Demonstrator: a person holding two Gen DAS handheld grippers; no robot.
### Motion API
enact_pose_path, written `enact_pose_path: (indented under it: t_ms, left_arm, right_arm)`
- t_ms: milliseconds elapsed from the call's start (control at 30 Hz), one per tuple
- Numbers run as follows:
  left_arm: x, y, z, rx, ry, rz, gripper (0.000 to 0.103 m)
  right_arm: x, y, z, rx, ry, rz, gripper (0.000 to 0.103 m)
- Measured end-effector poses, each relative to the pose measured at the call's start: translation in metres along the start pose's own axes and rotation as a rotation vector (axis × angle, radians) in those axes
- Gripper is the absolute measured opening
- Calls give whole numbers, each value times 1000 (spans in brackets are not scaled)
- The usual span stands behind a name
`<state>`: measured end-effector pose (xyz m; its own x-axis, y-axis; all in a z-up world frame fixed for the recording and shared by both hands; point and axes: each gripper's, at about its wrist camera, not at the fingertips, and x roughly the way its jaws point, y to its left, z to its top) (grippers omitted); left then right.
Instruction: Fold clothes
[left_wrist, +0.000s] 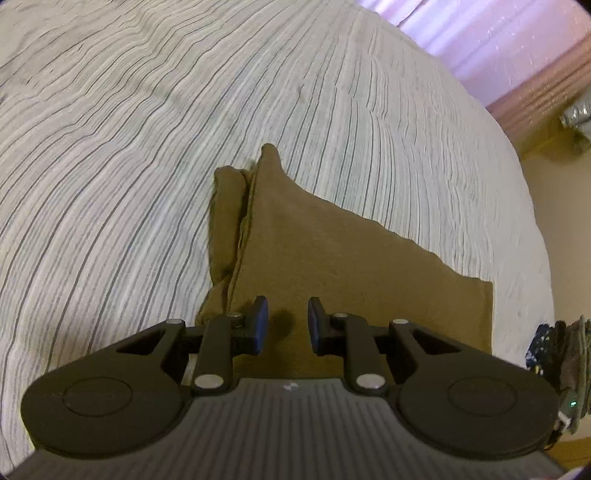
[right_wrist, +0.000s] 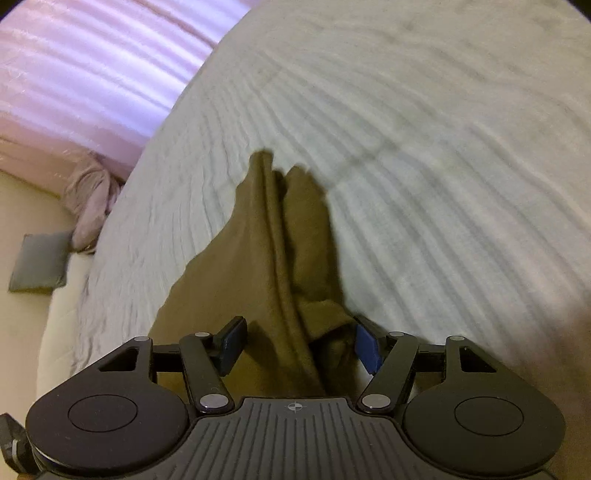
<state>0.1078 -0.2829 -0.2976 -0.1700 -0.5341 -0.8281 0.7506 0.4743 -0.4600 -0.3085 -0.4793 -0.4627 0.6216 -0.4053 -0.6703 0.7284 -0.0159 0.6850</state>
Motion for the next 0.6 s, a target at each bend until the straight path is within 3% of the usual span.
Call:
enact_pose_path:
  t_ms: [67,100,133,200,333,433,533,600]
  left_arm:
    - [-1,3,0,-9,0,-7,18]
    - [-2,4,0,-16,1,-13,18]
    - [-2,6,0,-23,2,-20,18]
    - [-5,11,0,-44,1,-30,18]
    - [-10,21,1,-65,-5,-38,18]
    - [-15,28,3,-69,-9,-45,18]
    - [-20,35,4,-81,-19,-58,18]
    - [-24,40,4,-92,-23,-66,18]
  right_arm:
    - [6,0,-2,0,6,16,64]
    - [7,-1,-2,19,6,27,58]
    - [9,-5,-2,55,10,38,43]
    - [11,-12,-2,129,10,52,33]
    - [13,6,-1,112,-3,-61,21]
    - [16,61,-1,-116,-14,-269,18]
    - [25,142,-25,-542,-70,-498,18]
    - [33,187,-56,-801,-108,-551,18]
